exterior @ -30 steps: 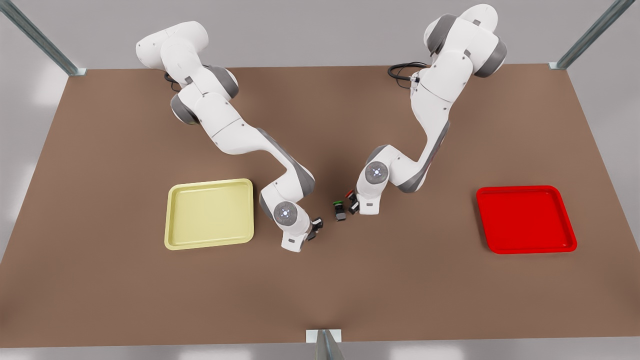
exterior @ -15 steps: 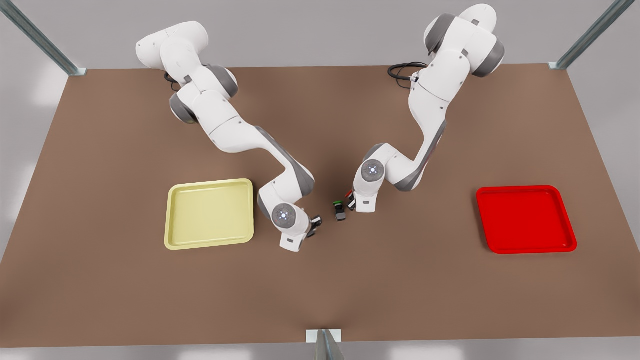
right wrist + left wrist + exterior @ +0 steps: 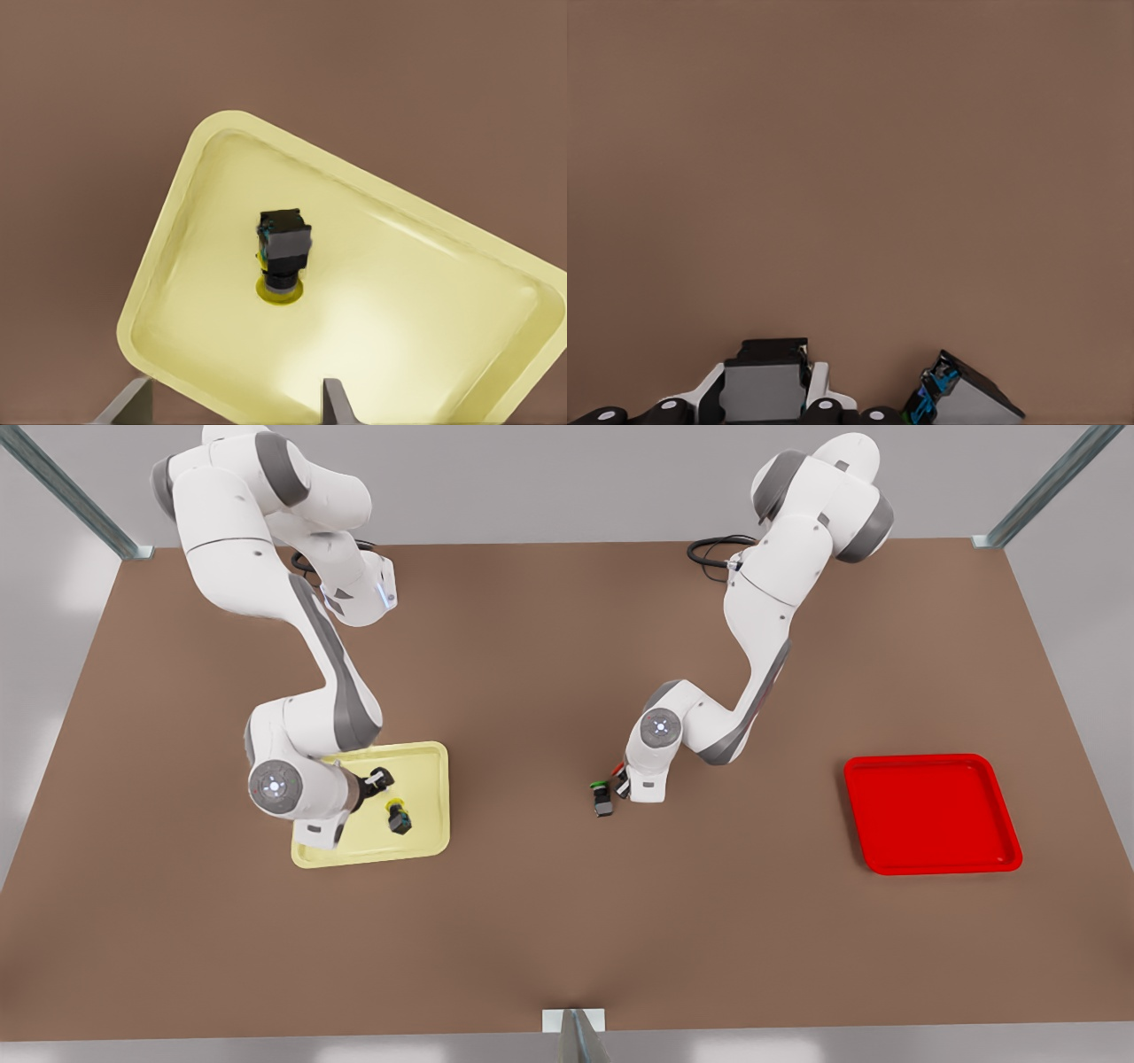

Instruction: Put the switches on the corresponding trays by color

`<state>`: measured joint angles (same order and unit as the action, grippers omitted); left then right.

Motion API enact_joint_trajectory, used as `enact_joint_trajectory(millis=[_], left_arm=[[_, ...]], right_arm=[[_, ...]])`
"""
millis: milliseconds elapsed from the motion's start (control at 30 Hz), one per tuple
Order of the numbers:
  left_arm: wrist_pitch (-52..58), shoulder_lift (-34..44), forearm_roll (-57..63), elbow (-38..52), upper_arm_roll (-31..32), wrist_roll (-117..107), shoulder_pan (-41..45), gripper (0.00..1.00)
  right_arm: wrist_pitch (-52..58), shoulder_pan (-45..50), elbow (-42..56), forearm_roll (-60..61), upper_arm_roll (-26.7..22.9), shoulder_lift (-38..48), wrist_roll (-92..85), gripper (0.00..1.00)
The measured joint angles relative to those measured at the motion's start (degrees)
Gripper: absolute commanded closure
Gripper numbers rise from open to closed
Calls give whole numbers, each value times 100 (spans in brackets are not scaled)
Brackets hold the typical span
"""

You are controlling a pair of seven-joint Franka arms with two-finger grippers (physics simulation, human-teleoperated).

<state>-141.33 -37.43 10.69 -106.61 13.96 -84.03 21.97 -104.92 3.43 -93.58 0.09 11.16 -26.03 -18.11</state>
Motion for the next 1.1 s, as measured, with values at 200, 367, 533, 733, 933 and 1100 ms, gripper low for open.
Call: enact_joint_trajectory(millis=[200, 367, 533, 733, 933, 1100], left_arm=[[-6, -28, 7, 0, 1, 0, 0, 47], [39, 7, 10, 9, -7, 0, 0, 48], [274, 872, -2, -327, -332, 145, -127, 48], [441, 2189, -33, -1880, -1167, 2558, -711, 48], [221, 2385, 64, -2130, -1994, 4577, -1633, 47], [-436, 1953, 118, -2032, -2659, 6420, -2378, 47]], right_arm=[[1416, 53, 931, -54, -32, 1060, 460, 0], [2211, 840, 224, -444, -1496, 3514, 1765, 0], [1732, 732, -644, -193, -1737, 4144, 1804, 0], [1778, 840, -753, -193, -1627, 4173, 1866, 0], [1860, 843, -749, -185, -1618, 4175, 1802, 0], [1861, 844, -750, -184, -1626, 4165, 1777, 0]])
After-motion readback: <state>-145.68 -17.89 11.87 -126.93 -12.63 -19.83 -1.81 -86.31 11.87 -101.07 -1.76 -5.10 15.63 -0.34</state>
